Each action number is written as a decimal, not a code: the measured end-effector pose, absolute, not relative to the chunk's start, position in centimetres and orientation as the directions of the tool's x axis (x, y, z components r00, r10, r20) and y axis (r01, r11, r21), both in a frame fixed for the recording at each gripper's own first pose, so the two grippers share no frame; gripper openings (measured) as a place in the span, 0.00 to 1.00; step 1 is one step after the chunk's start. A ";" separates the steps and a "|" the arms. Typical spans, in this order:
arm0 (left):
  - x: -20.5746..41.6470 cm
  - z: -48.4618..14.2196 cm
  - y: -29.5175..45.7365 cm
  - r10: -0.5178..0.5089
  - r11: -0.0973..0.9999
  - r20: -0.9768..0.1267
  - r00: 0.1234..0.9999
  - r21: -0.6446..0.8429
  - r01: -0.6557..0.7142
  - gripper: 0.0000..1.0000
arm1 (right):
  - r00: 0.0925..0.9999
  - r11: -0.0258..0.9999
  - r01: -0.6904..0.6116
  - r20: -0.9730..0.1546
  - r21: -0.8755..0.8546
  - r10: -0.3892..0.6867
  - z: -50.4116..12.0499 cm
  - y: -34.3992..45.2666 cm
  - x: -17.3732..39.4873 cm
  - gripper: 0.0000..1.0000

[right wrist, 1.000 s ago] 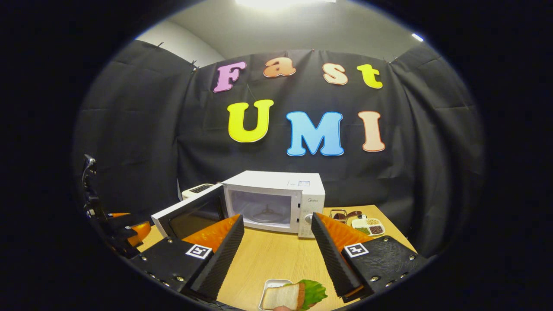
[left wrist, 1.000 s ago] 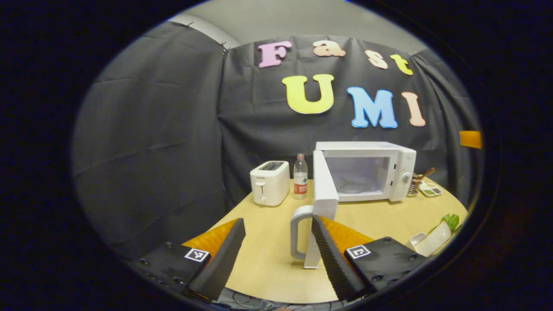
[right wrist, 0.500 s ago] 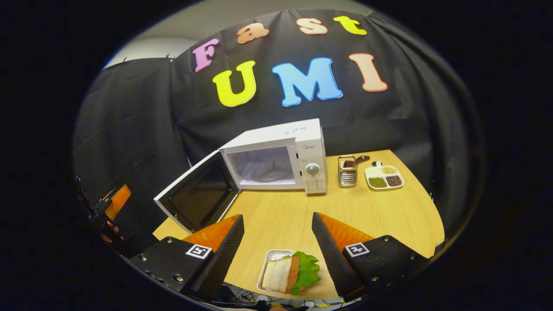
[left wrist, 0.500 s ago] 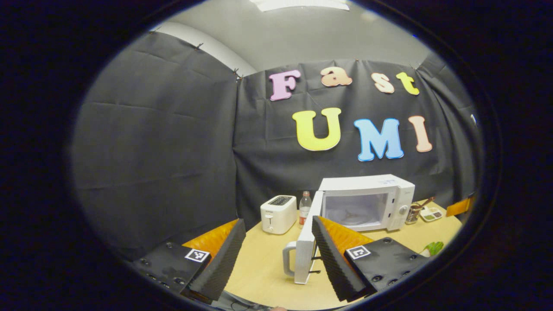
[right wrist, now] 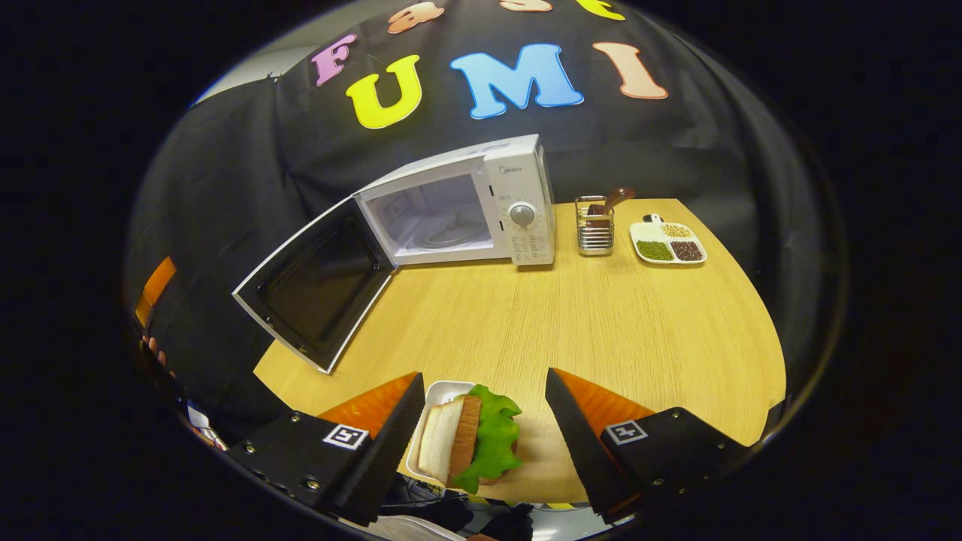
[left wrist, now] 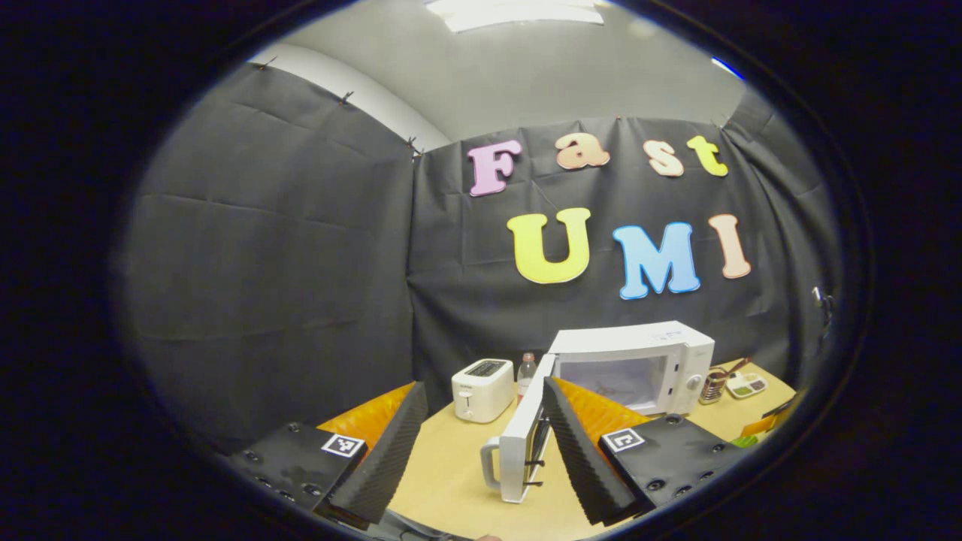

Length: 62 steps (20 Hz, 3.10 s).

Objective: Open the microwave oven with the left hand, put the food in, and close the microwave oven.

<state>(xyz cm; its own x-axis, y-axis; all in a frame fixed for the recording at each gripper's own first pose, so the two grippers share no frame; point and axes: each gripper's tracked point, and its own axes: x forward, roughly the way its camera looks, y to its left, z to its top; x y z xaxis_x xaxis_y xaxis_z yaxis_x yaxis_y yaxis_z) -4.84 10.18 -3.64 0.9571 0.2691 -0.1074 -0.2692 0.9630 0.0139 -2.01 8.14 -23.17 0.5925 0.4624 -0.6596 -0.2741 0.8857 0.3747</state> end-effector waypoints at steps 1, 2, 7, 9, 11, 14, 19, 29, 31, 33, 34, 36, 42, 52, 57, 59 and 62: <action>-5.0 -3.5 10.1 0.273 0.962 -0.107 0.956 0.020 -0.273 1.00 | 0.573 0.880 -0.269 -0.669 0.392 0.473 -23.9 8.3 -2.3 0.98; -5.1 -3.2 10.0 0.277 0.961 -0.104 0.955 0.024 -0.276 1.00 | 0.551 0.875 -0.263 -0.680 0.407 0.483 -24.5 8.3 -2.6 0.98; -6.0 -2.8 9.4 0.298 0.954 -0.101 0.949 0.060 -0.293 1.00 | 0.448 0.832 -0.220 -0.705 0.509 0.550 -27.1 9.2 -4.5 0.96; -6.3 -2.8 9.1 0.303 0.952 -0.104 0.947 0.071 -0.297 1.00 | 0.408 0.817 -0.201 -0.712 0.540 0.572 -28.0 9.5 -5.2 0.97; -6.6 -2.7 8.8 0.312 0.949 -0.105 0.944 0.078 -0.305 1.00 | 0.371 0.801 -0.179 -0.715 0.571 0.592 -28.6 10.0 -5.9 0.96; -7.3 -3.2 8.7 0.332 0.942 -0.118 0.936 0.088 -0.323 1.00 | 0.302 0.775 -0.163 -0.717 0.611 0.629 -29.2 10.7 -7.2 0.86; -8.5 -3.5 8.1 0.360 0.932 -0.129 0.924 0.086 -0.351 1.00 | 0.261 0.755 -0.154 -0.711 0.637 0.653 -29.5 11.6 -8.0 0.65; -5.3 -2.8 7.7 0.316 0.949 -0.097 0.944 0.050 -0.313 1.00 | 0.316 0.723 -0.215 -0.653 0.657 0.688 -25.7 12.6 -6.2 0.33; -3.6 -3.0 7.9 0.291 0.957 -0.090 0.953 0.043 -0.288 1.00 | 0.357 0.712 -0.195 -0.627 0.675 0.693 -24.4 13.5 -4.6 0.33; -1.9 -3.5 8.1 0.263 0.965 -0.097 0.960 0.041 -0.261 1.00 | 0.399 0.718 -0.179 -0.617 0.673 0.678 -23.6 14.3 -2.8 0.33; -1.1 -3.3 8.4 0.252 0.967 -0.088 0.964 0.040 -0.250 1.00 | 0.423 0.721 -0.177 -0.610 0.670 0.670 -23.2 14.9 -1.8 0.33; 0.1 -2.9 9.0 0.234 0.972 -0.079 0.969 0.035 -0.231 0.99 | 0.456 0.722 -0.168 -0.596 0.671 0.661 -22.6 16.2 -0.2 0.33; 3.3 -3.7 12.1 0.207 0.978 -0.082 0.975 0.019 -0.206 1.00 | 0.552 0.715 -0.144 -0.544 0.684 0.632 -21.1 20.9 4.6 0.33; 6.7 -6.0 18.2 0.219 0.976 -0.114 0.969 0.020 -0.219 1.00 | 0.686 0.731 -0.087 -0.491 0.677 0.537 -21.9 27.2 11.9 0.33; 7.5 -7.0 21.3 0.242 0.970 -0.132 0.961 0.030 -0.240 1.00 | 0.743 0.731 -0.046 -0.466 0.681 0.481 -22.4 28.9 17.1 0.33; 7.7 -7.7 22.9 0.259 0.966 -0.146 0.955 0.034 -0.257 1.00 | 0.766 0.732 -0.032 -0.454 0.681 0.455 -22.6 29.6 19.2 0.33; 7.8 -8.7 25.2 0.293 0.956 -0.169 0.941 0.035 -0.291 1.00 | 0.793 0.730 -0.020 -0.434 0.683 0.428 -23.0 30.9 22.2 0.33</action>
